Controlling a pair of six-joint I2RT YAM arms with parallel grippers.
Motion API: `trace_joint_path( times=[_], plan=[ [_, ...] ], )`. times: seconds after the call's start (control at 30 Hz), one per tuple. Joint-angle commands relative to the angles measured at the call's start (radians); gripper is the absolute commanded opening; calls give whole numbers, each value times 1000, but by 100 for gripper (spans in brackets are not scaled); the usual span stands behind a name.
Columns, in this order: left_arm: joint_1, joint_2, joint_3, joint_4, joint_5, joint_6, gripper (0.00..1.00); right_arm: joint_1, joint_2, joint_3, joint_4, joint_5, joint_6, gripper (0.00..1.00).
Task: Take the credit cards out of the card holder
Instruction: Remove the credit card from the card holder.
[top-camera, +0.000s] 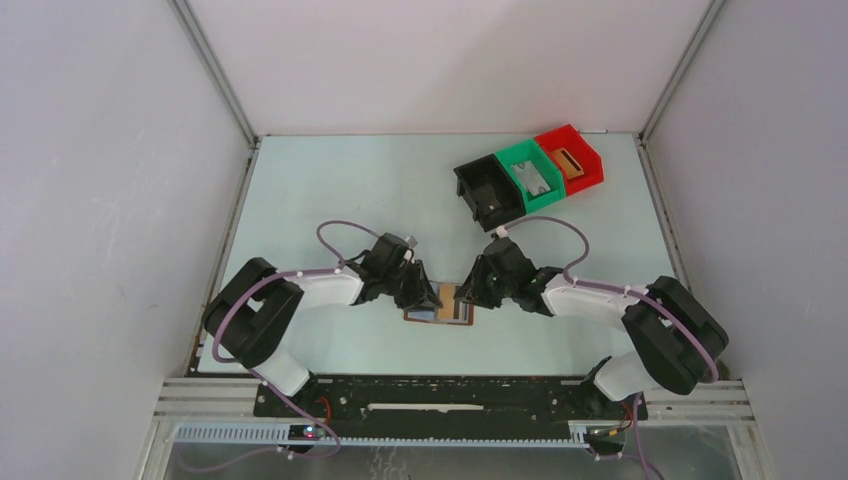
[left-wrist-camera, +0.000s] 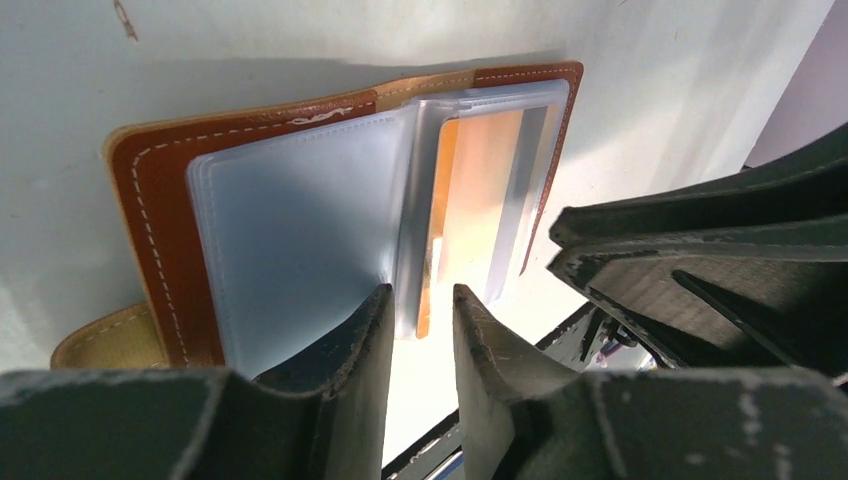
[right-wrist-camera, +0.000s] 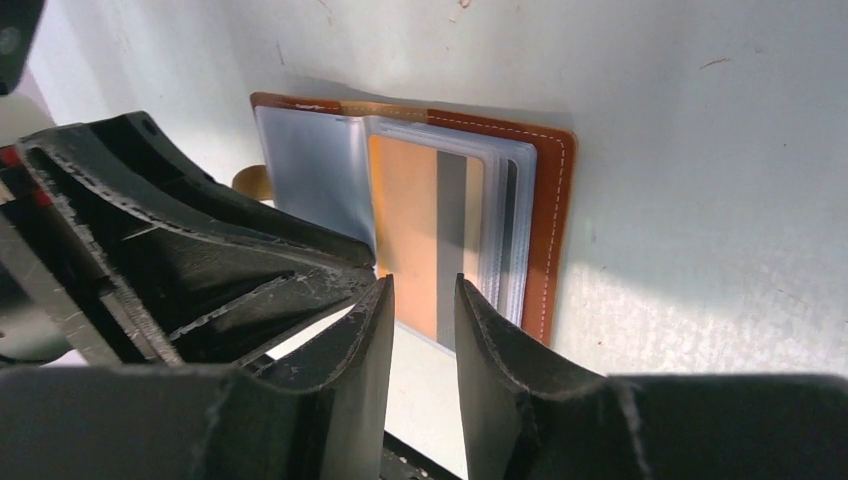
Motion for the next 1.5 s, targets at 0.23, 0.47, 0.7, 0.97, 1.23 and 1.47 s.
trace_joint_path(
  times=[0.23,0.47,0.7,0.97,1.23,1.47],
  plan=[
    [7,-13,-11,25,13,-6,33,13,76,1,51,-3,-4,37],
    [9,-12,-17,30,11,-7,30,12,102,-20,95,-24,15,36],
    [9,-22,-29,48,4,-17,18,8,103,-37,106,-27,21,36],
    [25,-59,-69,64,11,-11,12,1,114,-51,109,-27,24,36],
    [38,-87,-102,141,47,-28,17,1,142,-56,138,-47,36,35],
    [66,-71,-133,198,78,-49,21,-2,141,-56,127,-44,32,35]
  ],
)
